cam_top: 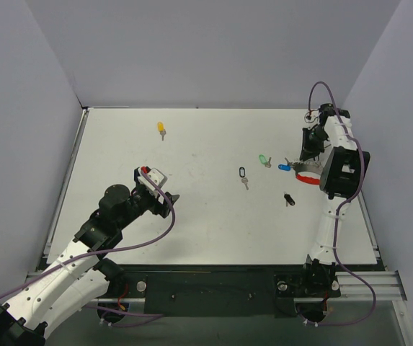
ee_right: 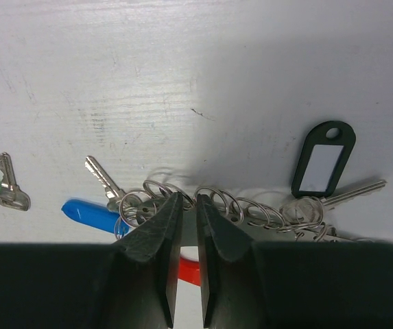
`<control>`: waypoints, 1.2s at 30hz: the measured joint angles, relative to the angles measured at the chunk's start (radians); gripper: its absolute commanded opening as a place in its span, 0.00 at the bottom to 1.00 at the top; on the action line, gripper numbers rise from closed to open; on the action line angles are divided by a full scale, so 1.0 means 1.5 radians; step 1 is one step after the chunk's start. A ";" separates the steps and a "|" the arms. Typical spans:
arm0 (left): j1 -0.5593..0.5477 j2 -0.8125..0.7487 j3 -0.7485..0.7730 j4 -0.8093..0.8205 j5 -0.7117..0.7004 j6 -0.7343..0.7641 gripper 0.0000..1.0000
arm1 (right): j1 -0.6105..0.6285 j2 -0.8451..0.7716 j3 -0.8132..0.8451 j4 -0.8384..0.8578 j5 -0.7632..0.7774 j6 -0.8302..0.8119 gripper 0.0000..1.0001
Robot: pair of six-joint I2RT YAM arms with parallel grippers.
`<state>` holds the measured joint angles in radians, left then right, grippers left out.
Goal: Put the keys on the keyring
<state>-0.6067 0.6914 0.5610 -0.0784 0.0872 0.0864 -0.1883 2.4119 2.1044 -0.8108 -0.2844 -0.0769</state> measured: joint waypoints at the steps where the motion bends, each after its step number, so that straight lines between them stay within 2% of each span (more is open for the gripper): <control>1: 0.000 0.000 0.000 0.000 0.000 0.000 0.86 | 0.000 0.000 0.000 0.000 0.001 0.001 0.11; 36: 0.000 0.000 0.000 0.000 0.000 0.001 0.86 | -0.001 0.004 0.000 -0.007 0.000 0.001 0.08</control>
<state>-0.6067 0.6914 0.5610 -0.0784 0.0875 0.0872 -0.1890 2.4184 2.1044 -0.8207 -0.2844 -0.0757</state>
